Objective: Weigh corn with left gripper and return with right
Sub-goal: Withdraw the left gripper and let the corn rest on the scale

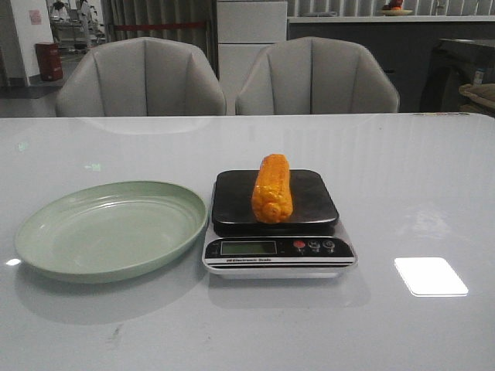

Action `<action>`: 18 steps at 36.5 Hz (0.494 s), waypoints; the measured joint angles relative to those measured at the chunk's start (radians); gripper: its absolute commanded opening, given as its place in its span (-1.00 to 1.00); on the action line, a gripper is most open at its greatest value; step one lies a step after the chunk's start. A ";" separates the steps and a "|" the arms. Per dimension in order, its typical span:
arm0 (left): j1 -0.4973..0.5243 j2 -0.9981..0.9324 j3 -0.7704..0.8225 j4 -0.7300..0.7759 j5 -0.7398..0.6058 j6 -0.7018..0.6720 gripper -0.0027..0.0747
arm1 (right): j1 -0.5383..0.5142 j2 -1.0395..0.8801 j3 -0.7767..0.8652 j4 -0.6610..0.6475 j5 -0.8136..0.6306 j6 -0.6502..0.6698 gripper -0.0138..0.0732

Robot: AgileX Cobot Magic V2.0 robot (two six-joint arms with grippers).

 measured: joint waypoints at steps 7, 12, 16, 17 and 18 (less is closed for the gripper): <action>0.000 -0.256 0.092 0.019 0.076 0.034 0.10 | 0.000 0.000 0.000 0.000 0.000 0.000 -0.20; 0.001 -0.404 0.127 0.019 0.110 0.090 -0.55 | 0.000 0.000 0.000 0.000 0.000 0.000 -0.20; 0.002 -0.493 0.153 0.021 0.127 0.105 -0.60 | 0.000 0.000 0.000 0.000 0.000 0.000 -0.20; 0.002 -0.500 0.159 0.023 0.127 0.105 -0.62 | 0.000 0.000 0.000 0.000 0.000 0.000 -0.20; 0.002 -0.500 0.163 0.023 0.127 0.107 -0.63 | 0.000 0.000 0.000 0.000 0.000 0.000 -0.20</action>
